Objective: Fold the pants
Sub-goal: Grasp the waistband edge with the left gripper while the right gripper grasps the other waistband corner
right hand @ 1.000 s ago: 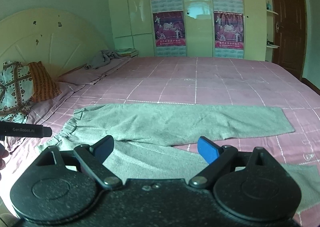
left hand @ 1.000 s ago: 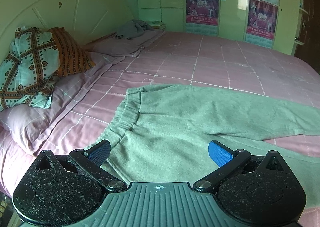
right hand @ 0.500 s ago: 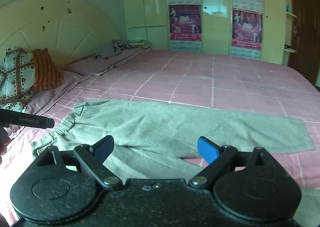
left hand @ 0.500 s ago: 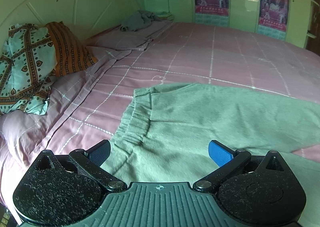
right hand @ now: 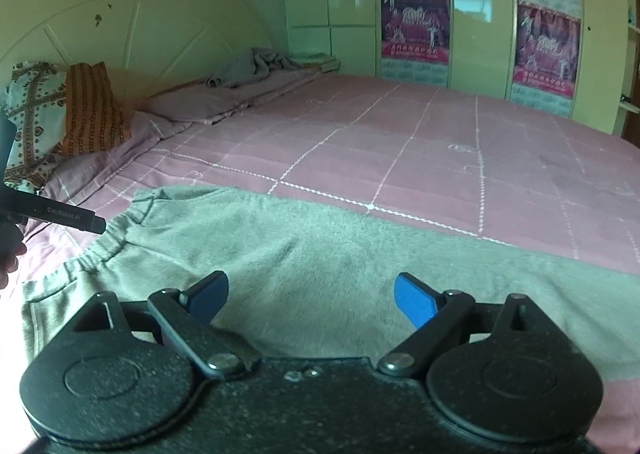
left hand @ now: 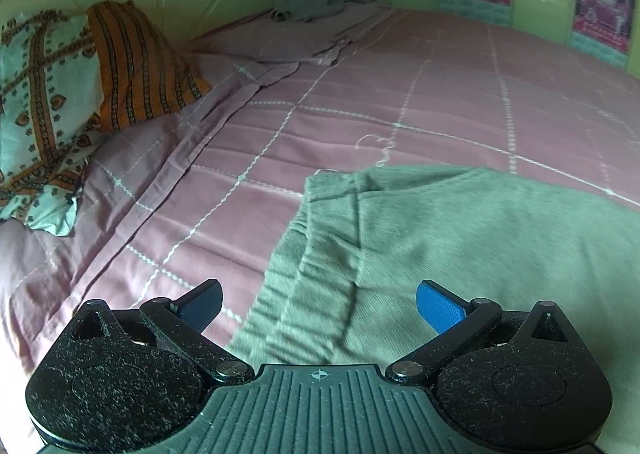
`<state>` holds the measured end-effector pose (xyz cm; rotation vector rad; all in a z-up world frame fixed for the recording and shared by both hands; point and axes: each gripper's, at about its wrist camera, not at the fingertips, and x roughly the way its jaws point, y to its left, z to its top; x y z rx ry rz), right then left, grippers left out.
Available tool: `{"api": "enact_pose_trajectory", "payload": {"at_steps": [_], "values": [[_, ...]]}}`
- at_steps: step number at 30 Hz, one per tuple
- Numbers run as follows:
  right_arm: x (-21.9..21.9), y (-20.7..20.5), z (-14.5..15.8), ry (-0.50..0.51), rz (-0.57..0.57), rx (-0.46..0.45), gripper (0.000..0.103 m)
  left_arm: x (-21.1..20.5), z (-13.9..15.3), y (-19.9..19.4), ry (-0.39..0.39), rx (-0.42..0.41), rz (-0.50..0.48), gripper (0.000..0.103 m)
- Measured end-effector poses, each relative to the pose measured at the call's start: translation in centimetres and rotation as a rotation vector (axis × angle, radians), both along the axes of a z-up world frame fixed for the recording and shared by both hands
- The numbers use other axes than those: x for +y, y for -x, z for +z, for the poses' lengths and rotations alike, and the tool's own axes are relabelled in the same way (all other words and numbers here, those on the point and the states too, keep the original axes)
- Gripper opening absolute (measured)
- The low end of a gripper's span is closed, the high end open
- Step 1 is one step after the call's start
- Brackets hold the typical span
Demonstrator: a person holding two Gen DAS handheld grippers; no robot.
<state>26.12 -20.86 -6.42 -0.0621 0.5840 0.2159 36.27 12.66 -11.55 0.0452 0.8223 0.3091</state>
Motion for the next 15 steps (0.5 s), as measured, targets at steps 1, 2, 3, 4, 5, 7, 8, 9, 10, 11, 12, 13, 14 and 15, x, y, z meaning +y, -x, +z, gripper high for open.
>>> {"api": "enact_pose_trajectory", "payload": {"at_steps": [1,2,3,4,5,7,8,9,10,11,12,13,14,15], "values": [[-0.1,-0.9,-0.4,0.003,0.003,0.009,0.09,0.4,-0.4,-0.6,0.008,0.002,0.008,0.103],[0.0,-1.8,-0.7,0.008,0.006,0.015,0.09,0.8,-0.9,-1.4,0.023,0.008,0.018,0.103],[0.1,-2.8,-1.1,0.009,0.016,0.022,0.09,1.1,-1.3,-2.0,0.034,0.012,0.025,0.103],[0.1,-3.5,-1.4,0.011,0.025,0.028,0.09,1.4,-1.7,-2.7,0.04,0.018,0.026,0.103],[0.2,-4.3,-1.8,0.017,0.034,0.035,0.09,1.6,-2.1,-3.3,0.042,0.025,0.027,0.103],[0.5,-6.0,-2.5,0.034,0.057,0.05,0.09,2.0,-3.0,-4.6,0.045,0.037,0.028,0.103],[0.6,-6.8,-2.9,0.046,0.064,0.054,0.09,2.2,-3.4,-5.2,0.047,0.042,0.032,0.103],[0.7,-7.7,-3.2,0.057,0.068,0.056,0.09,2.3,-3.8,-5.8,0.051,0.047,0.032,0.103],[0.7,-8.5,-3.6,0.063,0.073,0.06,0.09,2.4,-4.3,-6.4,0.058,0.055,0.032,0.103],[0.7,-9.3,-3.9,0.066,0.078,0.065,0.09,2.5,-4.7,-7.0,0.057,0.065,0.032,0.103],[0.8,-10.2,-4.2,0.073,0.08,0.069,0.09,2.6,-5.1,-7.5,0.055,0.072,0.026,0.103],[0.9,-11.1,-4.5,0.084,0.084,0.073,0.09,2.7,-5.5,-8.0,0.052,0.079,0.019,0.103],[1.1,-12.0,-4.9,0.104,0.09,0.072,0.09,2.9,-5.9,-8.3,0.045,0.089,0.016,0.103],[1.3,-12.9,-5.2,0.133,0.094,0.072,0.09,3.1,-6.3,-8.7,0.046,0.095,0.01,0.103]]}}
